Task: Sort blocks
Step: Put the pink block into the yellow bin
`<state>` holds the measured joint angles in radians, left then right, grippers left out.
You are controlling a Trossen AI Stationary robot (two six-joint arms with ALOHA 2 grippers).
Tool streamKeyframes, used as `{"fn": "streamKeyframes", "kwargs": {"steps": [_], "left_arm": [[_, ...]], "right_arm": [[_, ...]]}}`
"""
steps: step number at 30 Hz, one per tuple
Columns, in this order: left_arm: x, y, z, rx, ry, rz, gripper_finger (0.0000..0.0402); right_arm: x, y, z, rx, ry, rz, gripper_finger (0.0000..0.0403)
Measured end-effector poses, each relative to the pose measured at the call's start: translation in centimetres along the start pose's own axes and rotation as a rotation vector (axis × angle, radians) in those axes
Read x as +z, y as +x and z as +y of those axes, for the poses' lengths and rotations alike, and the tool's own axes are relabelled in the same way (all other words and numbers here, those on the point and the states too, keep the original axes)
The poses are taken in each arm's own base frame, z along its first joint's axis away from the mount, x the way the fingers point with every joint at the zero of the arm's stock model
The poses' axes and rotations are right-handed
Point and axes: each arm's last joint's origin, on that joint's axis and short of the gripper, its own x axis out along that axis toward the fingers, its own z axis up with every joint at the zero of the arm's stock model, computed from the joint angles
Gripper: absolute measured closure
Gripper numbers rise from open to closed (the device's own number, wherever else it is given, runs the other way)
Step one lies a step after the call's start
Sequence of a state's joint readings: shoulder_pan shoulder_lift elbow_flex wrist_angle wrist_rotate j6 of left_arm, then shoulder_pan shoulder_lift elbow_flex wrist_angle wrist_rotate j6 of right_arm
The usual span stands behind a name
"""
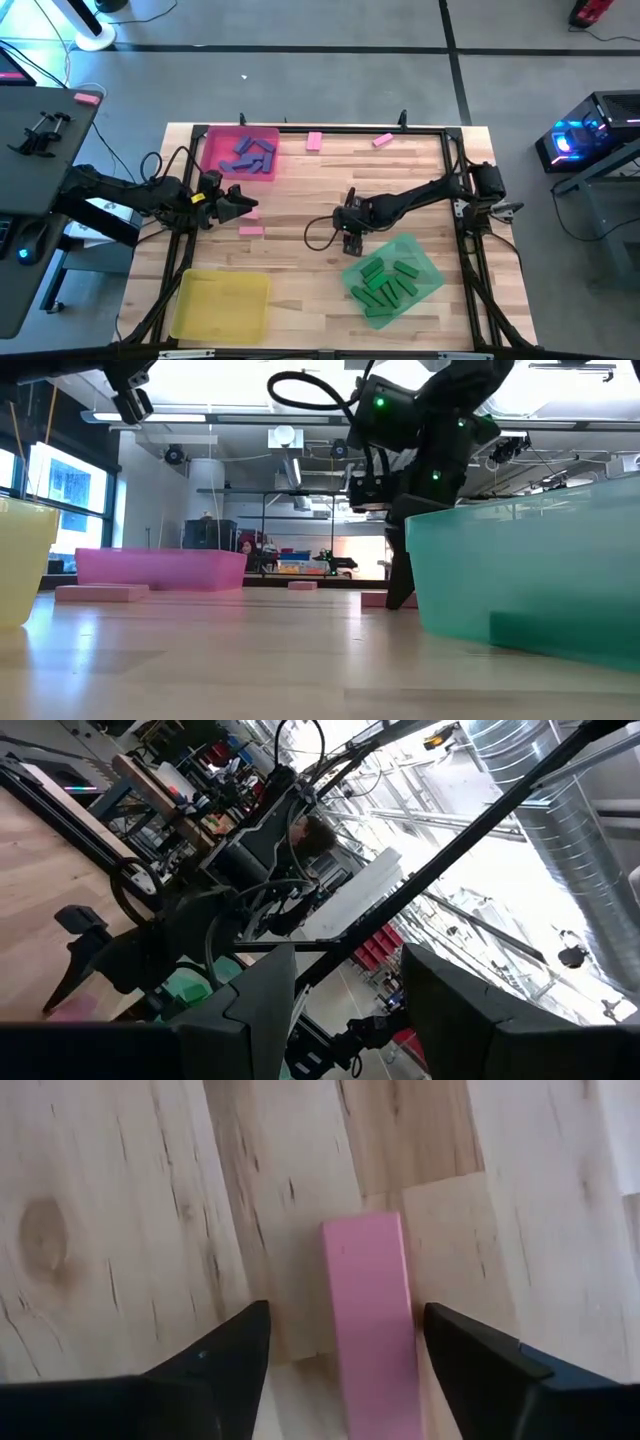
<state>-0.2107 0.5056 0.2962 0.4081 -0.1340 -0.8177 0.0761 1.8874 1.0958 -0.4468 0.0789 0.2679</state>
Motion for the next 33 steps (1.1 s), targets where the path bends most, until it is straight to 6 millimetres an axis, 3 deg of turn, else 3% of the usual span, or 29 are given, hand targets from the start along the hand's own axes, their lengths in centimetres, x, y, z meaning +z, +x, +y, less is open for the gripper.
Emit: {"fn": "streamKeyframes", "kwargs": {"steps": [3,8,10,17,20,23,27,33], "left_arm": [[0.0,0.0,0.0,0.005,0.001,-0.005,0.0232],[0.0,0.0,0.0,0.007,0.01,-0.007,0.0232],[0.0,0.0,0.0,0.01,0.02,-0.01,0.0232],[0.2,0.0,0.2,0.07,0.081,-0.066,0.0232],[0.2,0.0,0.4,0.114,0.126,-0.085,0.0232],[0.0,0.2,0.7,0.164,0.158,-0.087,0.0232],[-0.3,0.5,1.1,0.201,0.168,-0.078,0.0232],[-1.0,1.2,1.7,0.236,0.154,-0.041,0.0232]], "right_arm": [[0.0,-0.1,0.0,0.001,0.039,0.0,0.0199],[0.0,-1.2,0.0,0.041,0.119,-0.003,0.0344],[0.2,-2.3,-0.1,0.084,0.133,-0.025,0.0383],[0.7,-9.7,0.0,0.196,0.23,-0.219,0.038],[0.1,-13.3,1.0,0.284,0.279,-0.298,0.0396],[-1.0,-15.5,2.8,0.377,0.315,-0.309,0.0393],[-3.3,-16.1,6.4,0.441,0.318,-0.209,0.0386],[-8.0,-12.8,10.9,0.394,0.374,0.009,0.0386]]}}
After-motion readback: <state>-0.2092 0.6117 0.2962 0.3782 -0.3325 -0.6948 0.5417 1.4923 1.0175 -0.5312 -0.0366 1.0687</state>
